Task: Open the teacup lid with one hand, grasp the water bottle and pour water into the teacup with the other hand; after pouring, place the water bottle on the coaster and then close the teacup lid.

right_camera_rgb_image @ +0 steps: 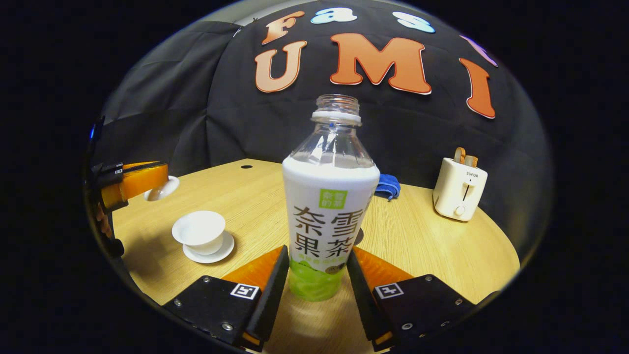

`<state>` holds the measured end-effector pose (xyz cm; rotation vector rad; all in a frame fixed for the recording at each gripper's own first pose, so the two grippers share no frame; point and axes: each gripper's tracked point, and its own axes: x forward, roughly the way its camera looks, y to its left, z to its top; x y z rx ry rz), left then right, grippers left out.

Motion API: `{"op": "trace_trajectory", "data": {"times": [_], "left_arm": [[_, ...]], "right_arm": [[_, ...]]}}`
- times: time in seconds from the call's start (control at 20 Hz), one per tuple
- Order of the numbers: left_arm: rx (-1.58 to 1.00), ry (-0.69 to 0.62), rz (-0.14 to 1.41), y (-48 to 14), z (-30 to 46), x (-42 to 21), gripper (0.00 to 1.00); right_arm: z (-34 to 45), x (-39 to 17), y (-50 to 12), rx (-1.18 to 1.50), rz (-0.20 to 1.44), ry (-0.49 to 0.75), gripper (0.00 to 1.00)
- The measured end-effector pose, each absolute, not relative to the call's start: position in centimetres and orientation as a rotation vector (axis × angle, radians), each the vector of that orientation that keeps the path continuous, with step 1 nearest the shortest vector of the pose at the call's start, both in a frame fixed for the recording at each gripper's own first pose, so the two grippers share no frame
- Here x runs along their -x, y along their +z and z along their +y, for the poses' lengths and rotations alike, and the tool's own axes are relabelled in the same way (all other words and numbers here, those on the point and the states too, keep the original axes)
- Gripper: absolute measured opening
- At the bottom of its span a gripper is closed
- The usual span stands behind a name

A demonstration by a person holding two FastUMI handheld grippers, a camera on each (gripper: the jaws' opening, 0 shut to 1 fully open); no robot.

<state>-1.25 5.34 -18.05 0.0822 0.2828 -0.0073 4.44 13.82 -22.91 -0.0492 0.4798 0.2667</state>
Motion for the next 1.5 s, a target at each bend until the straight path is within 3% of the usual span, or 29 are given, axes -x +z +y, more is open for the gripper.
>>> {"op": "trace_trajectory", "data": {"times": [0.4,1.5], "left_arm": [[-0.085,0.009,0.272,-17.6,6.6,1.6,0.34],[-0.073,0.087,0.286,-17.9,11.6,3.0,0.34]], "right_arm": [[12.8,-5.0,-21.3,0.128,0.449,0.246,0.66],[11.8,-7.9,-19.4,0.935,0.306,0.201,0.66]]}}
